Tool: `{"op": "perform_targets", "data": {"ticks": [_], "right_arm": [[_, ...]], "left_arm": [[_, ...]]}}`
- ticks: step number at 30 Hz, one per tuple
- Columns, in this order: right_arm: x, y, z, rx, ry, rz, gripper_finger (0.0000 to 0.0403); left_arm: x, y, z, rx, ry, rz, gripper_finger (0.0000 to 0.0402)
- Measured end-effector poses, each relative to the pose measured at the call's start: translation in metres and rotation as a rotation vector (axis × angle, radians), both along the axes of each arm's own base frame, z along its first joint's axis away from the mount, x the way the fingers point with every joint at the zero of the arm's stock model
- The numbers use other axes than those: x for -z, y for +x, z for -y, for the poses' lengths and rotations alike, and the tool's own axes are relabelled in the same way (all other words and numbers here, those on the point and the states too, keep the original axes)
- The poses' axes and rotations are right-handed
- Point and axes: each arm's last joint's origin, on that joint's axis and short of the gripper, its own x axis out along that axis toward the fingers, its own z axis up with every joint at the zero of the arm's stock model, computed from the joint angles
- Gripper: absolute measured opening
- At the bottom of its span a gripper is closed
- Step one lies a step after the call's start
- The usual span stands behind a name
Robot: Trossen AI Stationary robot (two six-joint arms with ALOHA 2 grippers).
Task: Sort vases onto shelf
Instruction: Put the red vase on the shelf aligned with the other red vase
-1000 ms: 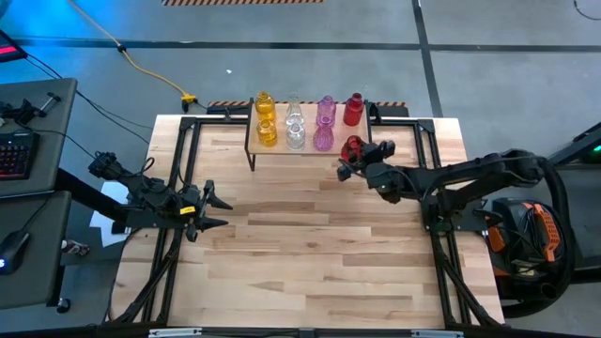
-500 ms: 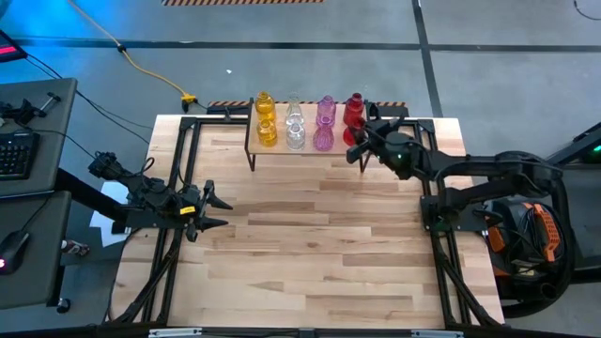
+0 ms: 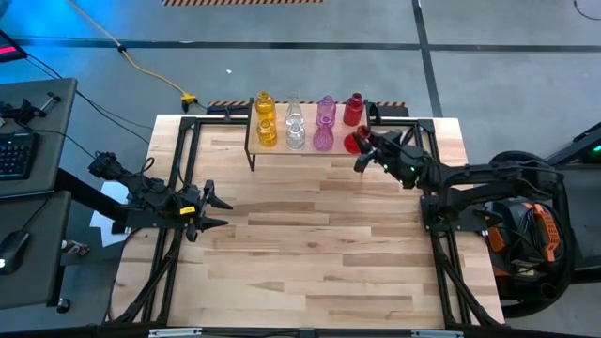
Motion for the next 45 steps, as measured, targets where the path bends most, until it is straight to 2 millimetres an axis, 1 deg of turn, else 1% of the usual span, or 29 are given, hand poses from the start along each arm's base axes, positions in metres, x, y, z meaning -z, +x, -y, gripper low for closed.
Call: {"op": "perform_targets", "data": {"ticks": [3, 7, 10, 19, 23, 30, 35, 45], "right_arm": [[-0.006, -0.004, -0.007, 0.007, -0.041, -0.028, 0.0107], [-0.016, -0.004, -0.003, 0.015, -0.030, -0.109, 0.0107], [-0.012, -0.004, 0.004, -0.005, 0.010, -0.147, 0.0107], [-0.006, 0.002, 0.015, -0.042, 0.026, -0.149, 0.0107], [0.003, 0.006, 0.019, -0.060, 0.037, -0.201, 0.0107], [0.002, 0.006, 0.023, -0.052, 0.010, -0.205, 0.0107], [0.004, 0.004, 0.027, -0.063, 0.019, -0.221, 0.0126], [0.003, 0.003, 0.032, -0.092, 0.024, -0.212, 0.0125]], "left_arm": [[0.000, 0.000, 0.000, 0.000, 0.000, 0.000, 0.0214], [0.000, 0.000, 0.000, 0.000, 0.000, 0.000, 0.0214], [0.000, 0.000, 0.000, 0.000, 0.000, 0.000, 0.0214], [0.000, 0.000, 0.000, 0.000, 0.000, 0.000, 0.0214], [0.000, 0.000, 0.000, 0.000, 0.000, 0.000, 0.0214], [0.000, 0.000, 0.000, 0.000, 0.000, 0.000, 0.0214], [0.000, 0.000, 0.000, 0.000, 0.000, 0.000, 0.0214], [0.000, 0.000, 0.000, 0.000, 0.000, 0.000, 0.0214]]}}
